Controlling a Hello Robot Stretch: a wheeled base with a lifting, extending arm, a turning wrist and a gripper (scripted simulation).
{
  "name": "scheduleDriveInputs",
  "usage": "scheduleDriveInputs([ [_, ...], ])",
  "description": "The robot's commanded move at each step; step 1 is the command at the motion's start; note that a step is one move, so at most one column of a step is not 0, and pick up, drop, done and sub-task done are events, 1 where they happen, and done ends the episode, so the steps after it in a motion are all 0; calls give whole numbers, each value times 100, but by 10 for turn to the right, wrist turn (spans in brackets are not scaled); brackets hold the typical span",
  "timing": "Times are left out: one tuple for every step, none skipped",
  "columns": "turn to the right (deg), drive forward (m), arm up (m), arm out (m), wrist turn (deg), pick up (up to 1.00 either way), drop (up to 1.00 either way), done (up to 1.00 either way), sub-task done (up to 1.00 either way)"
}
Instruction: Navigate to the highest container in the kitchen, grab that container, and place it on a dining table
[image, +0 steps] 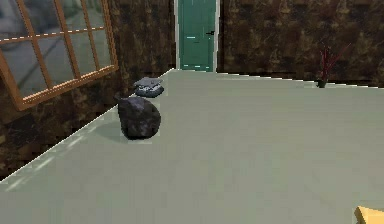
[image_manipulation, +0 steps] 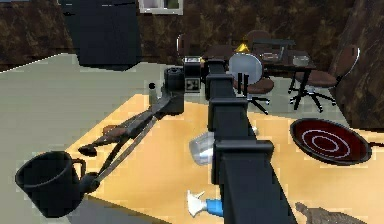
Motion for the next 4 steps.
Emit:
scheduleDriveInputs([
  [0,0,0,0,-120,0,0,0,0],
  [0,0,0,-28,0,0,0,0,0],
  [-450,0,0,0,0,0,0,0,0],
  [-30,0,0,0,0,0,0,0,0],
])
